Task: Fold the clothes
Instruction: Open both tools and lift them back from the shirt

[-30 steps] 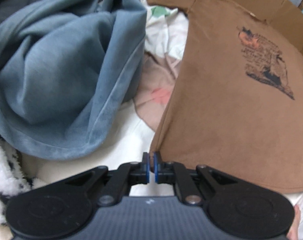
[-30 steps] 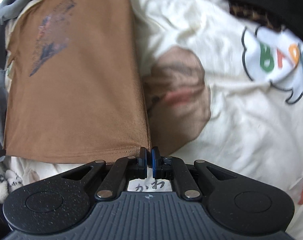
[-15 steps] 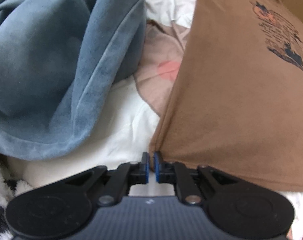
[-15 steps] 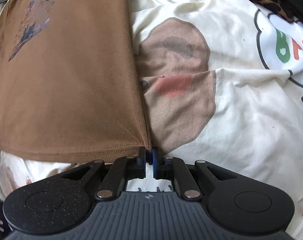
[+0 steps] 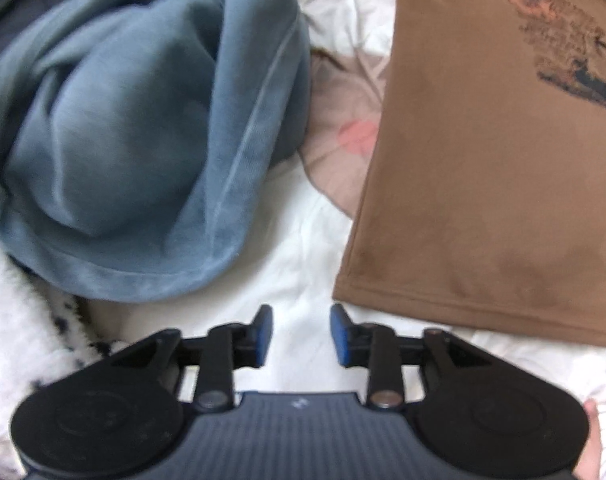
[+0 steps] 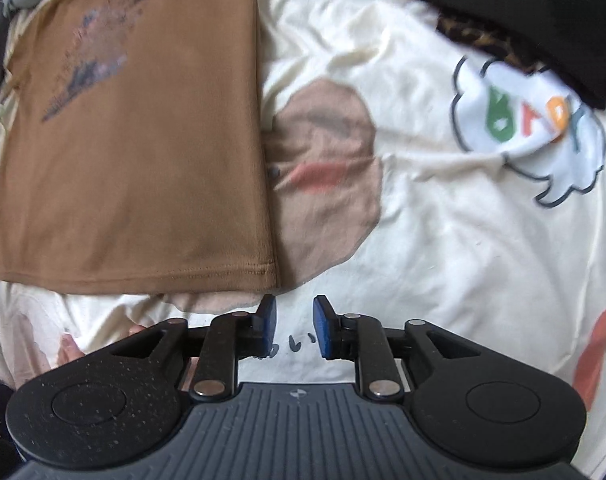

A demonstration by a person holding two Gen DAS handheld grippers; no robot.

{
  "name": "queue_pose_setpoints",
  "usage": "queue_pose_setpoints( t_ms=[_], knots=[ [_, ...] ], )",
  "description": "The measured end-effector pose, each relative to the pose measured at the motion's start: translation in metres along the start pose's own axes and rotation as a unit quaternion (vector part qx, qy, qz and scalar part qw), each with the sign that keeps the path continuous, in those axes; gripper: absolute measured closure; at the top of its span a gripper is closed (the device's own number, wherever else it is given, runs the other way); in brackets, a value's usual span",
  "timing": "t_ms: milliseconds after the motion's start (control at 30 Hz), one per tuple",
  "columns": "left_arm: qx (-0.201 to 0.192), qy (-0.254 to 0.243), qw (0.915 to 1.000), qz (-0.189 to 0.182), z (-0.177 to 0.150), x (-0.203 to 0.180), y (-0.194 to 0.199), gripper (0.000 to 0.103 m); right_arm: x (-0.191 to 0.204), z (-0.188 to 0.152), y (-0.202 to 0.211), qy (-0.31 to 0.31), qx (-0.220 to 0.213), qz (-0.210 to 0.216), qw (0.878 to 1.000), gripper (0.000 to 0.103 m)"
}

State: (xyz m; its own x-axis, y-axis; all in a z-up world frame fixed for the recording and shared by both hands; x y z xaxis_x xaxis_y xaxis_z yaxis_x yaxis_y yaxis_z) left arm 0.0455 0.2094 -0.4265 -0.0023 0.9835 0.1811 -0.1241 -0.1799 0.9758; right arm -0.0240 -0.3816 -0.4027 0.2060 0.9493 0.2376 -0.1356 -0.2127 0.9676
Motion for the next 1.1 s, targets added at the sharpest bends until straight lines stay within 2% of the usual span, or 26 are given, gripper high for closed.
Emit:
queue_pose_setpoints(
  t_ms=[133,167,200,300,533,667,833,967,1100],
  knots=[
    [-0.02,0.007,0.9998,-0.006,0.002,0.004,0.032,0.058,-0.006,0.008,0.027,0.0,-0.032,0.011,0.999,0.071],
    [-0.027,0.009,0.9996,-0.008,0.002,0.006,0.042,0.056,-0.007,0.011,0.032,-0.003,-0.037,0.014,0.999,0.068],
    [-0.034,0.012,0.9993,-0.009,0.006,0.007,0.052,0.053,-0.008,0.013,0.038,-0.007,-0.043,0.016,0.999,0.059],
    [-0.056,0.022,0.9981,-0.014,0.01,0.01,0.086,0.051,-0.011,0.017,0.057,-0.012,-0.064,0.02,0.998,0.051],
    [-0.102,0.05,0.9933,-0.021,0.02,0.013,0.156,0.049,-0.025,0.026,0.094,-0.016,-0.099,0.036,0.994,0.051],
    [-0.121,0.049,0.9912,-0.019,0.026,0.016,0.187,0.049,-0.032,0.028,0.115,-0.021,-0.124,0.049,0.991,0.051],
    [-0.139,0.048,0.9891,-0.013,0.031,0.016,0.222,0.048,-0.042,0.031,0.14,-0.031,-0.156,0.069,0.985,0.051],
    [-0.151,0.05,0.9872,-0.012,0.037,0.016,0.245,0.041,-0.047,0.036,0.157,-0.041,-0.177,0.082,0.98,0.051],
    [-0.16,0.049,0.9859,-0.008,0.042,0.015,0.267,0.04,-0.047,0.042,0.17,-0.053,-0.184,0.096,0.977,0.051]
  ],
)
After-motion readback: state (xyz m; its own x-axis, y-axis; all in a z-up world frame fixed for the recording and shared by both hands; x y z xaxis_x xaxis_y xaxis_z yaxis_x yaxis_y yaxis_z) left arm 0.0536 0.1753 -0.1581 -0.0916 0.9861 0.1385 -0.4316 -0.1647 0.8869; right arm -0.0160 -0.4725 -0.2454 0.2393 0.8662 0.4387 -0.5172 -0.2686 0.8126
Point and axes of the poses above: each gripper's, at about its wrist camera, not at the fingertips, and y roughly against the way its jaws point, x to its left, z to its top, the point moved 3 cm from there along -y, roughly the way its jaws point, and after that the axes turned 2 degrees about x, right-handed, at the moved point
